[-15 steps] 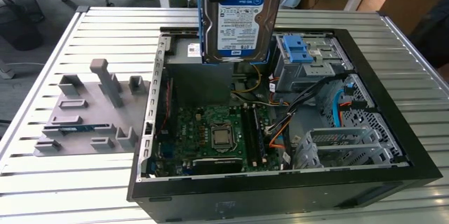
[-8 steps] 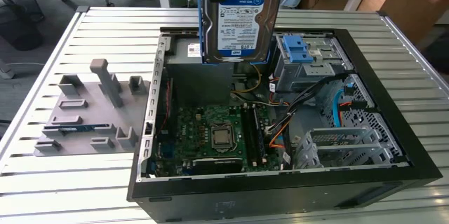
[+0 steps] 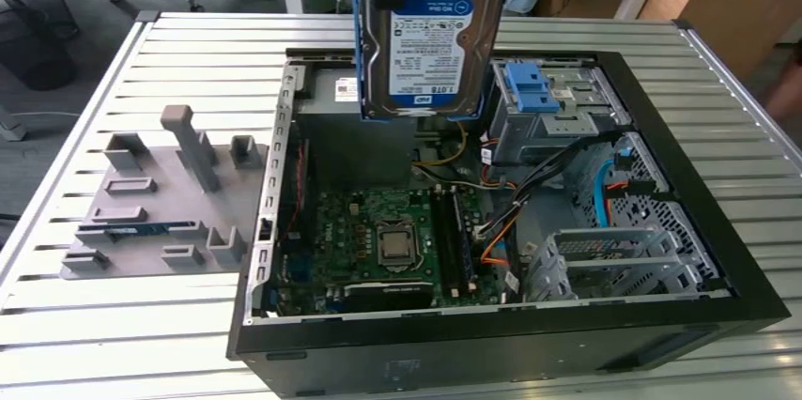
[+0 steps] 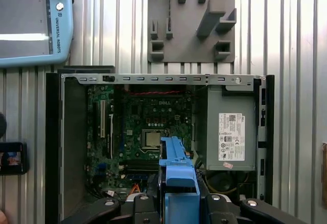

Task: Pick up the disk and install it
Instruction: 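Insert the disk into the insertion slot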

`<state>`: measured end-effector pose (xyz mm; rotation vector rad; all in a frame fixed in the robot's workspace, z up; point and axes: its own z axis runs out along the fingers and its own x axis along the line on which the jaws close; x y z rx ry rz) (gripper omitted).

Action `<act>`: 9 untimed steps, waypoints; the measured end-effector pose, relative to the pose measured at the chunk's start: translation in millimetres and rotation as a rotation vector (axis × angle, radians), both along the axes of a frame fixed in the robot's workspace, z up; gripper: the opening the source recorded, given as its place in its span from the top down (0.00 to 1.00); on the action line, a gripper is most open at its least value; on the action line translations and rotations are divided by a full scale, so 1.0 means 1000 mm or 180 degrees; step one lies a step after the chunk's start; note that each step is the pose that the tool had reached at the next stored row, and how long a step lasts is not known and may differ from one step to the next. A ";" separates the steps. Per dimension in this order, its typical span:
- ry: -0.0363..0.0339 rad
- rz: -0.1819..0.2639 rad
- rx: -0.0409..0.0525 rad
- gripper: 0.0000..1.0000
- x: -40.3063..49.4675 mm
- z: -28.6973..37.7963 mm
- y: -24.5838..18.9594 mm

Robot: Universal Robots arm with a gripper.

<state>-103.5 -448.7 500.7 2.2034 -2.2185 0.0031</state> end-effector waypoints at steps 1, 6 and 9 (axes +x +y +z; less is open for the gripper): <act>0.0000 0.0000 0.0000 0.64 0.0000 0.0000 -0.0012; 0.0000 0.0000 0.0000 0.64 0.0026 -0.0001 -0.0039; 0.0001 0.0000 0.0000 0.64 0.0112 -0.0002 -0.0045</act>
